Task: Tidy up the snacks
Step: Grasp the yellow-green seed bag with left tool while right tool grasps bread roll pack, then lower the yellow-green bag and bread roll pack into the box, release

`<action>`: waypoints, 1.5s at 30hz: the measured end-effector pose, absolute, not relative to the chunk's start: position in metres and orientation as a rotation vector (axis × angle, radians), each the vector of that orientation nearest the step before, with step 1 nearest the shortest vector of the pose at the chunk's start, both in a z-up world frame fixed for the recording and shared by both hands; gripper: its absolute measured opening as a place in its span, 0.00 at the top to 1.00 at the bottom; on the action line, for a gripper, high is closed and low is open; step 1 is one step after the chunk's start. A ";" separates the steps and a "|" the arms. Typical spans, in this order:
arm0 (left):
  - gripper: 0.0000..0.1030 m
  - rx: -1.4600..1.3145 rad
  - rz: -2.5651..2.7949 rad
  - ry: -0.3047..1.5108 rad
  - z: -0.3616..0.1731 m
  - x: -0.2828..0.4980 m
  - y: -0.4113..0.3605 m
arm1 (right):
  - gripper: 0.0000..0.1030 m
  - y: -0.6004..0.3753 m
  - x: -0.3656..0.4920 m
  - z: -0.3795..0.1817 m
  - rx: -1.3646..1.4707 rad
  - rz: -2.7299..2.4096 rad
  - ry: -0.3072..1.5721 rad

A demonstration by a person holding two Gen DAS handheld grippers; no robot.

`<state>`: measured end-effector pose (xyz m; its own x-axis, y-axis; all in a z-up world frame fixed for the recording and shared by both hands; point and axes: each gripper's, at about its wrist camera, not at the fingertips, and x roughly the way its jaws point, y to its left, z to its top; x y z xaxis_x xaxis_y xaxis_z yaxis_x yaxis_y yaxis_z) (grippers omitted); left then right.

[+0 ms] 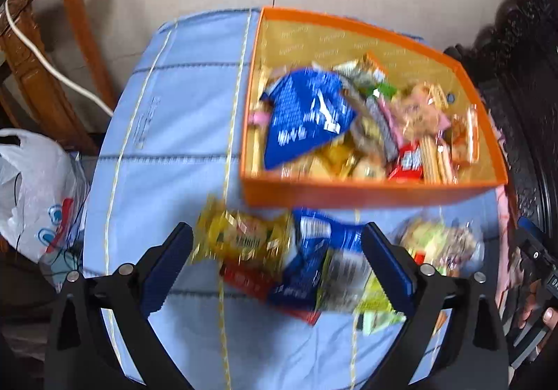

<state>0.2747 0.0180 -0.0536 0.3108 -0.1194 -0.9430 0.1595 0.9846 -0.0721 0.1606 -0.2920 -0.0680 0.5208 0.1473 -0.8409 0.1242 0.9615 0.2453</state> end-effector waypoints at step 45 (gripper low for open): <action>0.40 0.124 -0.382 1.365 -0.139 0.232 -0.085 | 0.66 -0.224 0.098 -0.118 0.098 0.305 1.237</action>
<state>0.2322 -0.0850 -0.1388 0.1538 -0.1942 -0.9688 0.3365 0.9322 -0.1335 0.0983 -0.2236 -0.1182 0.2926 0.2817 -0.9138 -0.1755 0.9552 0.2382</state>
